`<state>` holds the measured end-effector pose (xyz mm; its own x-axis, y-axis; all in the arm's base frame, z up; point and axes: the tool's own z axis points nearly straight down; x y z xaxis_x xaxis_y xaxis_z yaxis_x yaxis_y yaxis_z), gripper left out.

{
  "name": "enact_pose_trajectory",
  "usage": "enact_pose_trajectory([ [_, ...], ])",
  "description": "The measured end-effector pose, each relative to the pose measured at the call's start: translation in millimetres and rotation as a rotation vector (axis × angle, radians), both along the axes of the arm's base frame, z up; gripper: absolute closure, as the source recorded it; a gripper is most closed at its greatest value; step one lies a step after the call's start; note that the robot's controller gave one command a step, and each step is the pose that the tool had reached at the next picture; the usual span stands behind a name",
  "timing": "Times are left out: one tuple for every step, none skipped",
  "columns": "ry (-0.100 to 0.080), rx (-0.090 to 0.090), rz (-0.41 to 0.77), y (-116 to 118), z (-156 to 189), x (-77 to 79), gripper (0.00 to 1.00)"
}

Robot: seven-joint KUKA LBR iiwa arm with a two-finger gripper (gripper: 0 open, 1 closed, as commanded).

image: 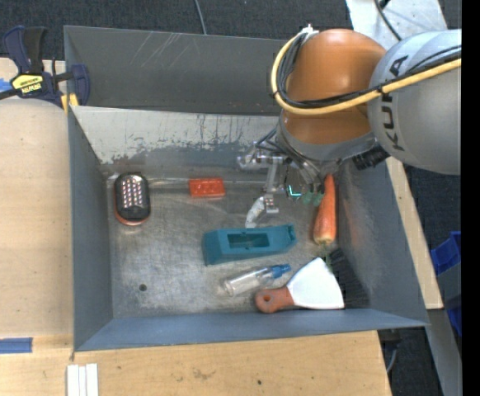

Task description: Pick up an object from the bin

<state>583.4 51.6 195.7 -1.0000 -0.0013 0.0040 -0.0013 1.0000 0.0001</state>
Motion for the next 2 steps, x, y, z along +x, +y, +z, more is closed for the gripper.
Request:
enact_pose_trajectory([
  [-0.007,0.0,-0.001,0,4,1.7,0.0],
  [-0.012,0.0,0.045,-22,-62,-5.2,0.0],
])
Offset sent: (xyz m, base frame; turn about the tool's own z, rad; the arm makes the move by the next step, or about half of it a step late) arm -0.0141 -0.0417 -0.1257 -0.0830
